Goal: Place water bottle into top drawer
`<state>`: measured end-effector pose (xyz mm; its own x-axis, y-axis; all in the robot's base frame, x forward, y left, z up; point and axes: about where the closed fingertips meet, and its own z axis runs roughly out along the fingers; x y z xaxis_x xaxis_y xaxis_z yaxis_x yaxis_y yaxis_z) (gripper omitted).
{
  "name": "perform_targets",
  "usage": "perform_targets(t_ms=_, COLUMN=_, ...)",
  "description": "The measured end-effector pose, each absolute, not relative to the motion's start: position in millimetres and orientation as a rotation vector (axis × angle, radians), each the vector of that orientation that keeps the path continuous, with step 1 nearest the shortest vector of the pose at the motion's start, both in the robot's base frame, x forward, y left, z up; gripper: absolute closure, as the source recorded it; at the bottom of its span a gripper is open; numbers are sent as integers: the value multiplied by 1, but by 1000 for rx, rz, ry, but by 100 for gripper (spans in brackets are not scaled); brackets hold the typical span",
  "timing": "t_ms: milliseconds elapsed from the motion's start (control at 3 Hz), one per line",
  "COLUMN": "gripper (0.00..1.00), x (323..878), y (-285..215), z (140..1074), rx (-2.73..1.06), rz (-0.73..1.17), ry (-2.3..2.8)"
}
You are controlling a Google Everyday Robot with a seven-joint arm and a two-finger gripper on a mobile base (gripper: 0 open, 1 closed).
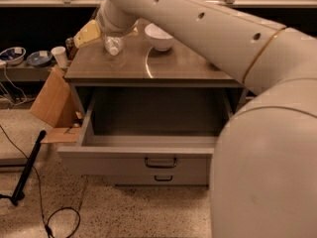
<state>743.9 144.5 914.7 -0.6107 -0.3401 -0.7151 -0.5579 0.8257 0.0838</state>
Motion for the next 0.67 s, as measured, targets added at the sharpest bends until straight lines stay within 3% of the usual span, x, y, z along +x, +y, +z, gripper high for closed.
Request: perform_targets(t_ms=667, gripper=0, x=755, y=172, z=874, rx=-599, rz=368, ry=2338)
